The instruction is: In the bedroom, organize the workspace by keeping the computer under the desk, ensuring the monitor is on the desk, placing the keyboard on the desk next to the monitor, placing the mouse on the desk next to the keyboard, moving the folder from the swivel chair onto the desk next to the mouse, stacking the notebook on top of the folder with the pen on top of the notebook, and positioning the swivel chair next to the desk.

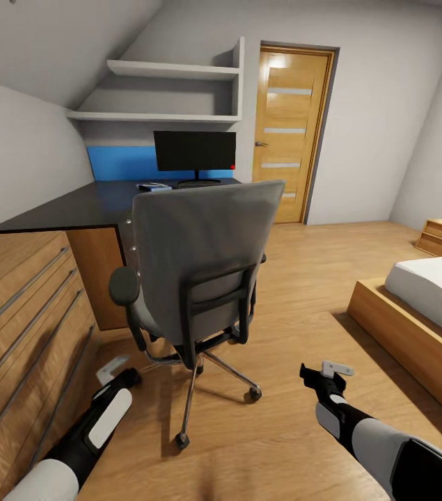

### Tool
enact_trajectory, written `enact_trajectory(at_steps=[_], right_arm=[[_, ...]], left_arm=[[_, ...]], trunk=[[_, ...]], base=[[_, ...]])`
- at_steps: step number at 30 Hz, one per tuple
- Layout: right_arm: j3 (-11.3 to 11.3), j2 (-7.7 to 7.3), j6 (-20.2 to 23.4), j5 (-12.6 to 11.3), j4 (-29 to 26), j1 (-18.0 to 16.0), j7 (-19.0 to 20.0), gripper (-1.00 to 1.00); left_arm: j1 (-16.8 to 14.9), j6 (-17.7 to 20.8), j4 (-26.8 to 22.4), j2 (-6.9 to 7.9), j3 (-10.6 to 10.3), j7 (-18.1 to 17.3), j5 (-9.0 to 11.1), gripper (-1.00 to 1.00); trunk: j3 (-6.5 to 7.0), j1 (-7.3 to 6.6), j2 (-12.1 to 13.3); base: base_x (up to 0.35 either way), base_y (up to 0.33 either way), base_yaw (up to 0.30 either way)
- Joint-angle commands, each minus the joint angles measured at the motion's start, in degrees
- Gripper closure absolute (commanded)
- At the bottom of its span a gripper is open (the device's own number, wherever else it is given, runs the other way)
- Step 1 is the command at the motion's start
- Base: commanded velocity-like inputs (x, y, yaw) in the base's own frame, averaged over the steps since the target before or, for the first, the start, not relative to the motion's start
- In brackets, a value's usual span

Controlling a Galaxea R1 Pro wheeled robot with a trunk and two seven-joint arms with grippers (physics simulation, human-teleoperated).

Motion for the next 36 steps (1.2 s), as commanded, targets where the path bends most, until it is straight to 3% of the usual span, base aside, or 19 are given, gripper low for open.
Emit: enact_trajectory(at_steps=[1,3,11,16,20,25,36], right_arm=[[0.5,-0.1,-0.1,-0.3,-0.1,0.0,-0.4,-1.0],[0.5,-0.29,-1.1,-0.3,-0.1,0.0,-0.4,-1.0],[0.6,-0.34,-1.6,-0.3,0.0,0.0,-0.4,-1.0],[0.6,-0.19,-1.7,-0.3,-0.1,0.0,-0.4,-1.0],[0.7,-0.05,-1.7,-0.2,-0.1,0.0,-0.4,-1.0],[0.7,-0.06,-2.1,-0.2,-0.1,0.0,-0.4,-1.0],[0.7,-0.08,-3.0,-0.2,-0.1,0.0,-0.4,-1.0]], left_arm=[[0.0,0.6,-0.2,0.14,0.2,0.7,0.2,-1.0],[0.0,1.5,2.0,0.37,2.5,1.3,0.2,-1.0],[0.0,1.0,3.1,0.39,3.8,1.4,0.0,-1.0],[-0.1,1.0,3.3,0.18,2.7,0.6,-0.2,-1.0],[0.0,1.0,3.4,0.2,0.0,-0.6,-0.3,-1.0],[0.0,1.0,3.4,0.26,-1.8,-1.1,-0.3,-1.0],[0.0,0.9,3.5,0.29,-2.4,-1.3,-0.4,-1.0]], trunk=[[-0.06,-0.01,0.0],[-0.06,-0.01,0.0],[-0.06,-0.01,0.0],[-0.06,-0.01,0.0],[-0.05,-0.01,0.0],[0.08,-0.01,0.0],[0.31,-0.01,0.0]], base=[[0.0,0.0,0.0],[0.0,0.0,0.0],[0.0,0.0,0.0],[0.131,0.0,0.0],[0.269,0.0,-0.002],[0.303,0.0,-0.065],[0.122,0.0,-0.065]])
